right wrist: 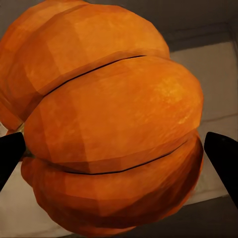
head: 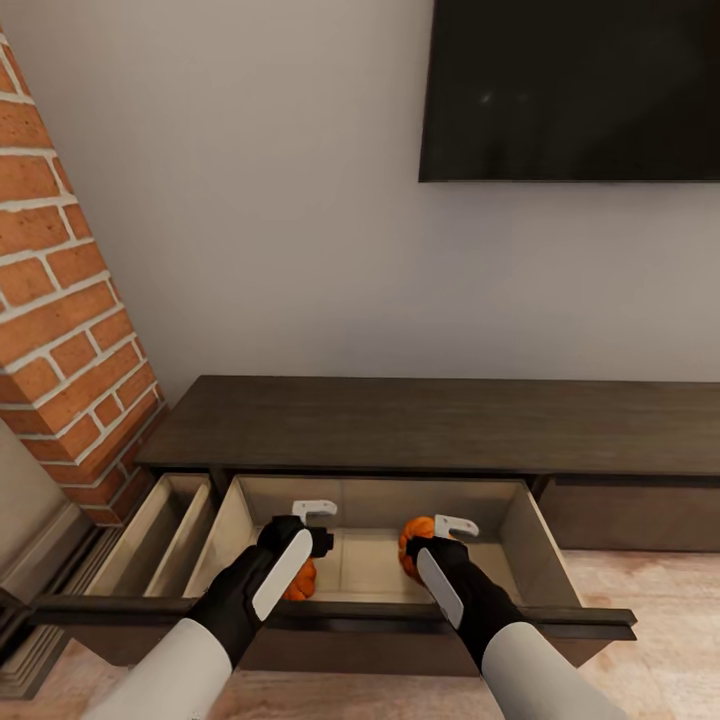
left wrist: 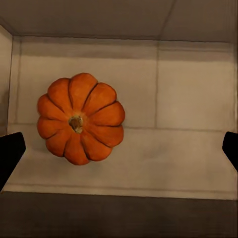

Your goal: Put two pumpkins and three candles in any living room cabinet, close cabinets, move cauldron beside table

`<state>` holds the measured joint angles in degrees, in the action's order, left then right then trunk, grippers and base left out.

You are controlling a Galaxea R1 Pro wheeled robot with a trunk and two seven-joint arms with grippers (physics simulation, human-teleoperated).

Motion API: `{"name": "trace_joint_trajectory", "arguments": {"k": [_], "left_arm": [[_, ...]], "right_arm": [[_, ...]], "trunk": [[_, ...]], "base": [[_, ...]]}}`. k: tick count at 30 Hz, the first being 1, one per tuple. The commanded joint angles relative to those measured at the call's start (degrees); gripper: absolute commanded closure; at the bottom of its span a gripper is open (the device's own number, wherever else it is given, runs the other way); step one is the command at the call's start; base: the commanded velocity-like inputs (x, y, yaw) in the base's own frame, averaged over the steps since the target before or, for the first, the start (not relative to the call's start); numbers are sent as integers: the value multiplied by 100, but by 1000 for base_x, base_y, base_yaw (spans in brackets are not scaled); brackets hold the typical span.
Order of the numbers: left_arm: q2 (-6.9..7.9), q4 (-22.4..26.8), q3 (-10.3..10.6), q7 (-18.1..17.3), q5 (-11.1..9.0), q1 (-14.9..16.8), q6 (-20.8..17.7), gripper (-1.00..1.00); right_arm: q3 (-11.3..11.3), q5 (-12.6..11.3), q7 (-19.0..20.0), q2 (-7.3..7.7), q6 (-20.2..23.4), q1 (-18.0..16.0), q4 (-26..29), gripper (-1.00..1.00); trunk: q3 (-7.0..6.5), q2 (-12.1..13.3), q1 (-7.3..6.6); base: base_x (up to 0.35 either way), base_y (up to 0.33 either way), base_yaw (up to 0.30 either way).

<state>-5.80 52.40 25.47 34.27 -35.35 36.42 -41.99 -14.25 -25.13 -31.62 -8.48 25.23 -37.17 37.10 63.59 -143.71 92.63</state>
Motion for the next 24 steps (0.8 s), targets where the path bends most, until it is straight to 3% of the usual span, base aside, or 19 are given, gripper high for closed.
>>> {"name": "trace_joint_trajectory", "arguments": {"k": [1, 16, 17, 24], "left_arm": [[8, 36, -5, 60, -142, 5, -34, -100], [22, 98, -25, 62, -236, 5, -73, -100], [24, 97, -25, 62, -236, 4, -73, -100], [11, 98, -24, 62, -235, 5, -73, -100]], "right_arm": [[-27, -81, -55, 4, 22, -7, 4, 100], [-34, -132, -57, -4, 77, -9, -25, 100], [-32, -132, -54, -1, 128, -9, -23, -100], [-27, -139, -54, -4, 589, -52, -15, -100]], "trunk": [[5, -2, 0], [5, -2, 0], [5, -2, 0], [5, -2, 0]], "base": [[156, 77, 0], [61, 27, 0], [4, 2, 0], [-3, -2, 0]]}}
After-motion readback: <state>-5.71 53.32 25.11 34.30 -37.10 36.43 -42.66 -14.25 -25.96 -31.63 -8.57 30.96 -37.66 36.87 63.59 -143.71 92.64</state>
